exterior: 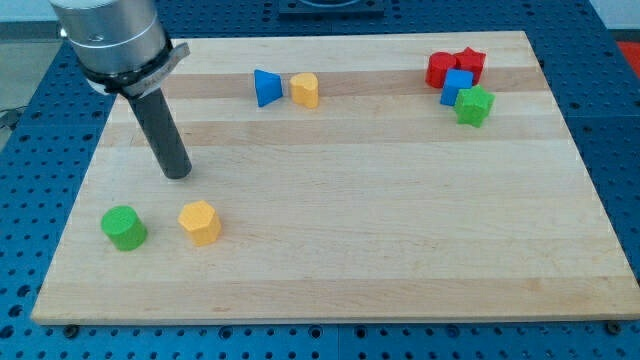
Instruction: Slightly push the green circle towards center left side of the board
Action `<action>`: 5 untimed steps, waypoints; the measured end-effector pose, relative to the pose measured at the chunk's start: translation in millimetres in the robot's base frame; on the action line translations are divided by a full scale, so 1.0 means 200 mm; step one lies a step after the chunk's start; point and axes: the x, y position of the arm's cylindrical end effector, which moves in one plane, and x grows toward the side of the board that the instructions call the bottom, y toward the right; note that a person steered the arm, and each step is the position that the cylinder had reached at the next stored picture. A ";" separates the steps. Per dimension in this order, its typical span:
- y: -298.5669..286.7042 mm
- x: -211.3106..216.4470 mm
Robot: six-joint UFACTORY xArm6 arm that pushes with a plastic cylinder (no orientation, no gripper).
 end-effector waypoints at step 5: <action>-0.58 0.19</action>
